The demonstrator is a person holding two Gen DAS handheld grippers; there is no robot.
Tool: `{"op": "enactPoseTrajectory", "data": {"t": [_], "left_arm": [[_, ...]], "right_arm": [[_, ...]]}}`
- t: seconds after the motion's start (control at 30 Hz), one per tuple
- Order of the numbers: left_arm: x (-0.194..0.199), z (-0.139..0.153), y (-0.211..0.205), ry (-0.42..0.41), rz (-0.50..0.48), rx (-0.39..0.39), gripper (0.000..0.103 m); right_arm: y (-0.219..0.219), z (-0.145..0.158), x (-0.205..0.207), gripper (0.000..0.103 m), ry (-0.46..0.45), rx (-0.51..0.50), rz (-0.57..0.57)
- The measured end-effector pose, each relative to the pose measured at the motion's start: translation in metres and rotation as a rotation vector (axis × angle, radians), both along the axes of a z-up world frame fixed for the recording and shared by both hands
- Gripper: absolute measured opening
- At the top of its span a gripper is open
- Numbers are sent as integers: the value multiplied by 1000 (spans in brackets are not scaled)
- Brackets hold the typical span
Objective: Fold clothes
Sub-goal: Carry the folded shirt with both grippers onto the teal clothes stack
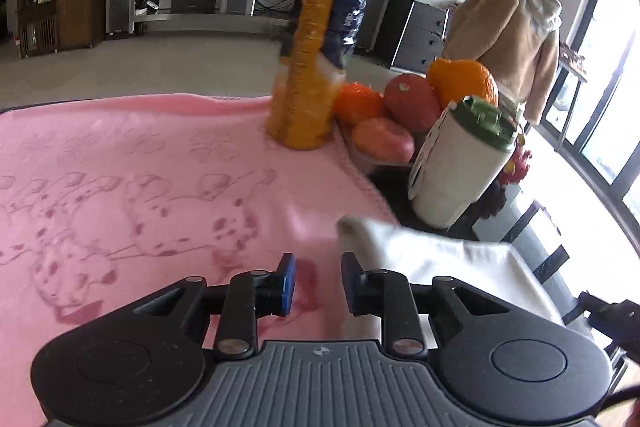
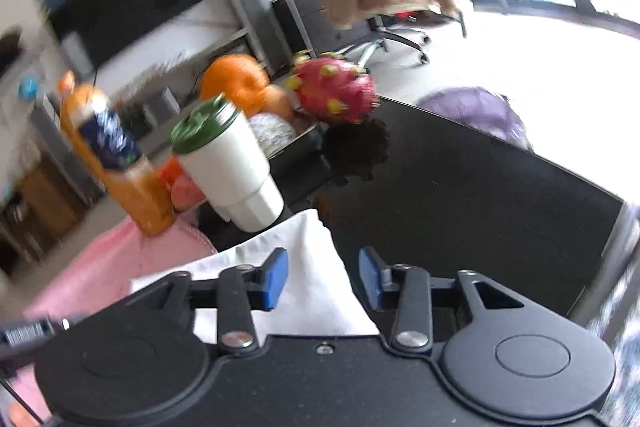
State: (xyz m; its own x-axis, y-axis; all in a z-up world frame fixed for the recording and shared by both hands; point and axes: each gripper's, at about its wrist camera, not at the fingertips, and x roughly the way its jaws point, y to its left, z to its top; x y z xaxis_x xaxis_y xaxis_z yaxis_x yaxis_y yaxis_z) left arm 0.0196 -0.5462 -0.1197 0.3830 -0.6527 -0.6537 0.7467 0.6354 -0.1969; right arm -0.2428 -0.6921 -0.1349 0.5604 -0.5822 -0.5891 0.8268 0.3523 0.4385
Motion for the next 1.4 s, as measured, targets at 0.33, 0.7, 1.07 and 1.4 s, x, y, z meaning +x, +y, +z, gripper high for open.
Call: {"op": "enactPoseTrajectory", "data": {"t": [0.33,0.7,1.07,1.4], "left_arm": [[-66,-5,21,-12,-242,3,19],[-66,-41,23,21,-233,226,25],[-94,-37,19,9,-343,218,21],[-102,-6,34,9,-305,273,36]], "right_arm": [[41,-8,-40,21,-246,122,43],[43,-46,-58,17,-215,388,-106],[69,-49,-47,21,-260,411,0],[65,-32,-62,35,-352,266,-102]]}}
